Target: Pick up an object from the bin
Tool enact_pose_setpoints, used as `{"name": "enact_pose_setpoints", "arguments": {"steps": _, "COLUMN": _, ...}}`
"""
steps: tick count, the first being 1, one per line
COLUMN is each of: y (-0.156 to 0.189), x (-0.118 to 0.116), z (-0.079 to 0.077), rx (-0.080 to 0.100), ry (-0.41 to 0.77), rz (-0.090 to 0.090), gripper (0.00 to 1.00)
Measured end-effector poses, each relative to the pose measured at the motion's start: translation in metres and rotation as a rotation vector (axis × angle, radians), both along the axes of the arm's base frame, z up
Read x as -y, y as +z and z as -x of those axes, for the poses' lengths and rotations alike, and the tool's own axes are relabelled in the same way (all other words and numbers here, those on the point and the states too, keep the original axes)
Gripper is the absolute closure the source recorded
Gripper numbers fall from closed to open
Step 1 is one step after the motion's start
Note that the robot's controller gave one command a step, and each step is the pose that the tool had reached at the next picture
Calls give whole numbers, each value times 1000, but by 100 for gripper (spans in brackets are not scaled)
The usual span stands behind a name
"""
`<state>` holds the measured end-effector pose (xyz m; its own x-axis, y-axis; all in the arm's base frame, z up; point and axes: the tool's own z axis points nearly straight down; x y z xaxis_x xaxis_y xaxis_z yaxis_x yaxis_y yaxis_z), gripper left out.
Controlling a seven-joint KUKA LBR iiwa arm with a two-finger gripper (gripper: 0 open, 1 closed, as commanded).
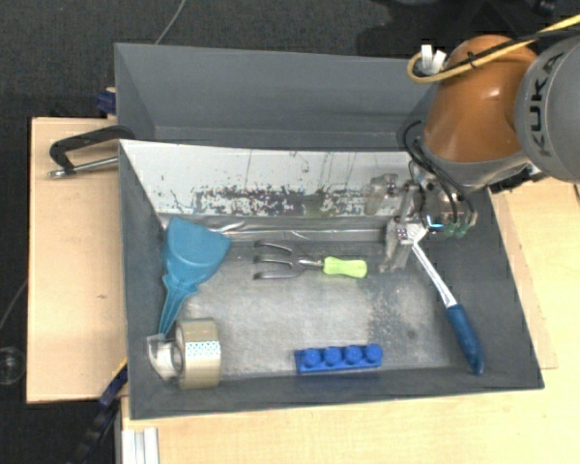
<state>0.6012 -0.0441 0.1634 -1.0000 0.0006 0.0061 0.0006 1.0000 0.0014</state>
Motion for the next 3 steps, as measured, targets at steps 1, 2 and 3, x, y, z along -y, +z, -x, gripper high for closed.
{"name": "enact_pose_setpoints", "arguments": {"steps": 1, "y": 5, "x": 0, "z": -2, "rx": 9, "ry": 1, "rz": 1, "gripper": 0}}
{"name": "enact_pose_setpoints", "arguments": {"steps": 2, "y": -76, "x": -53, "z": 2, "rx": 7, "ry": -81, "rz": -1, "gripper": 0}}
{"name": "enact_pose_setpoints", "arguments": {"steps": 3, "y": -100, "x": -69, "z": 4, "rx": 5, "ry": -105, "rz": -1, "gripper": 0}}
